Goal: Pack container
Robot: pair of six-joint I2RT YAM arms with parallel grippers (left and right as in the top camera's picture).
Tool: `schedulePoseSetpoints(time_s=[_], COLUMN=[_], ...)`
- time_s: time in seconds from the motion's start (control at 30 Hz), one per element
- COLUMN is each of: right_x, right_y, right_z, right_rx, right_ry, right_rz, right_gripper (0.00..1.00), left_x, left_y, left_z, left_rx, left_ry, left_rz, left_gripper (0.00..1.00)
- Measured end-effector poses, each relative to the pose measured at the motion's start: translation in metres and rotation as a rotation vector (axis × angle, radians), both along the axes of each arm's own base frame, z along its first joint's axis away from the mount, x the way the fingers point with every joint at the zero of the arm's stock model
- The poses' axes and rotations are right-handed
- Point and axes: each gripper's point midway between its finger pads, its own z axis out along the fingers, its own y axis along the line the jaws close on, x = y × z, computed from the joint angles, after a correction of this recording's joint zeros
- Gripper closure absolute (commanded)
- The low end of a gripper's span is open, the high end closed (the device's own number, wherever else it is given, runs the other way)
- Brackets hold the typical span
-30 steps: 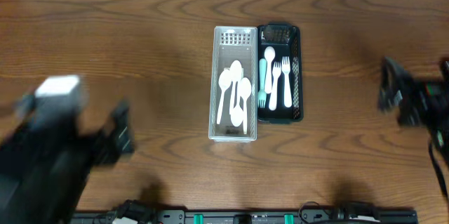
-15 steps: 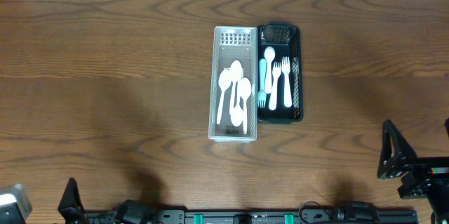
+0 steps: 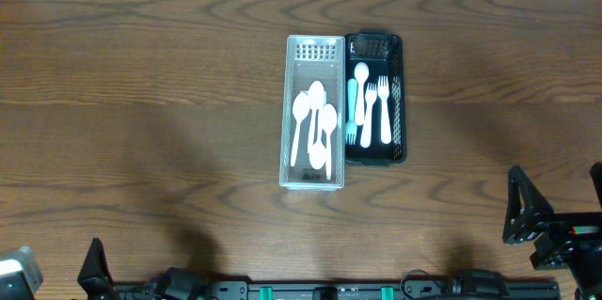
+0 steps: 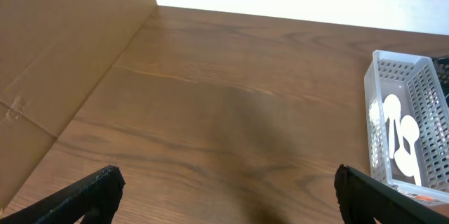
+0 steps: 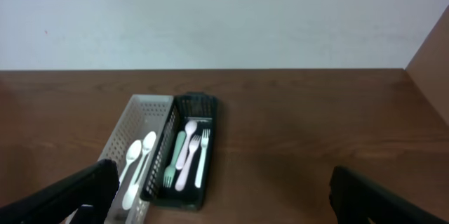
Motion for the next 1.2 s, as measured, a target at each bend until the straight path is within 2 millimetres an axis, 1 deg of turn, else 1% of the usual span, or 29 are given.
schedulePoseSetpoints(time_s=[0.2,0.57,0.6,0.7,0.73,0.8,0.87,0.93,1.0,1.07,1.13,1.2], right_x=[-0.005,-0.023,-0.024,-0.029,-0.03,-0.033,-0.035,-0.037,-0.038,-0.038,-0.038,-0.038], right_y=[0.0,0.002,0.002,0.003,0.003,0.003,0.003,0.003,0.003,0.003,0.003,0.003], right_z=[-0.013,-0.047,-0.049,-0.057,-0.059,-0.062,-0.065,-0.067,-0.068,-0.069,-0.07,-0.07], right_rx=[0.005,0.019,0.019,0.023,0.024,0.025,0.026,0.027,0.028,0.028,0.028,0.028], right_ry=[0.059,0.214,0.225,0.262,0.271,0.288,0.303,0.313,0.321,0.325,0.326,0.327], right_rz=[0.0,0.0,0.0,0.0,0.0,0.0,0.001,0.001,0.001,0.001,0.001,0.001], right_gripper=[0.01,0.01,0.01,0.01,0.01,0.01,0.01,0.01,0.01,0.01,0.01,0.01], left_x=[0.0,0.001,0.004,0.023,0.03,0.043,0.057,0.07,0.085,0.099,0.109,0.118], left_y=[0.0,0.0,-0.001,-0.005,-0.006,-0.005,-0.004,-0.001,0.001,0.002,0.001,-0.002], left_z=[0.0,0.001,0.004,0.022,0.026,0.026,0.017,0.003,-0.015,-0.037,-0.056,-0.08], left_rx=[0.0,-0.011,-0.025,-0.09,-0.103,-0.118,-0.124,-0.127,-0.133,-0.141,-0.149,-0.158], left_ry=[0.0,-0.008,-0.026,-0.148,-0.179,-0.219,-0.241,-0.252,-0.262,-0.263,-0.266,-0.258], left_rz=[0.0,0.006,0.013,0.057,0.077,0.121,0.172,0.219,0.251,0.267,0.268,0.252], left_gripper=[0.02,0.02,0.02,0.02,0.02,0.02,0.02,0.02,0.02,0.02,0.02,0.02])
